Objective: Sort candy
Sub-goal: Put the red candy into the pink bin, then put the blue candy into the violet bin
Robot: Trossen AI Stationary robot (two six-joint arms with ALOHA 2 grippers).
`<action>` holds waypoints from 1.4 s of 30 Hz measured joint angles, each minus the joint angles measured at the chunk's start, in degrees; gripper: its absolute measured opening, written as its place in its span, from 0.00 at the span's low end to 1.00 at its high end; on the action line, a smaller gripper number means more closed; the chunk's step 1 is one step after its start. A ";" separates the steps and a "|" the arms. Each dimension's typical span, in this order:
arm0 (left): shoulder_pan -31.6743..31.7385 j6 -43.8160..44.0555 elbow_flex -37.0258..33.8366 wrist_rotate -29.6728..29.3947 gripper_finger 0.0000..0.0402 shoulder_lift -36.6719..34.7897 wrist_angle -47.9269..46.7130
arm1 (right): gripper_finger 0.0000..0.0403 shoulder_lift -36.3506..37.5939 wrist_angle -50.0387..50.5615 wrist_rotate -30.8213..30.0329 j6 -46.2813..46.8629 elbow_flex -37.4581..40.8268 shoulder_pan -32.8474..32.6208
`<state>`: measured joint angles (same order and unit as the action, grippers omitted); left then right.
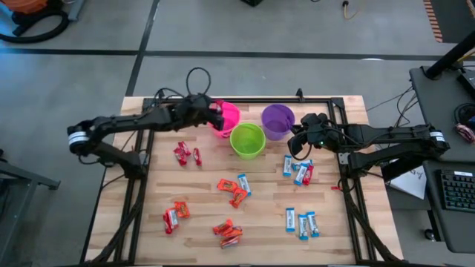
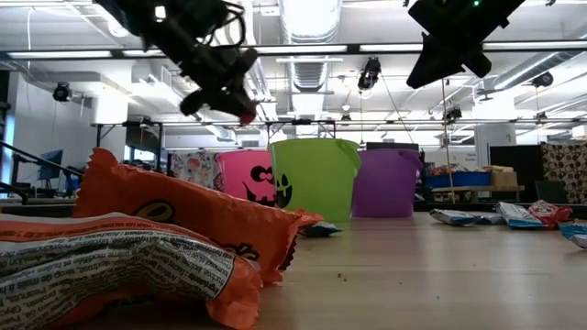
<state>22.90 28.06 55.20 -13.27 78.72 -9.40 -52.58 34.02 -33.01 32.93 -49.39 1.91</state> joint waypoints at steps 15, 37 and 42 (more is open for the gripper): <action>0.33 -1.61 10.11 -0.36 0.22 10.25 -11.99 | 0.13 0.00 -0.02 0.15 4.59 0.00 -0.02; -3.46 -12.61 18.34 0.18 0.41 -1.00 -16.14 | 0.30 -8.09 10.47 20.81 34.86 0.00 2.14; -3.85 -13.61 18.24 -3.34 0.39 -7.57 -15.96 | 0.38 -15.94 12.65 26.90 37.60 0.00 2.14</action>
<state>19.05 14.45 73.43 -16.61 71.16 -25.35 -68.52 46.67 -6.12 70.53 -49.39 4.05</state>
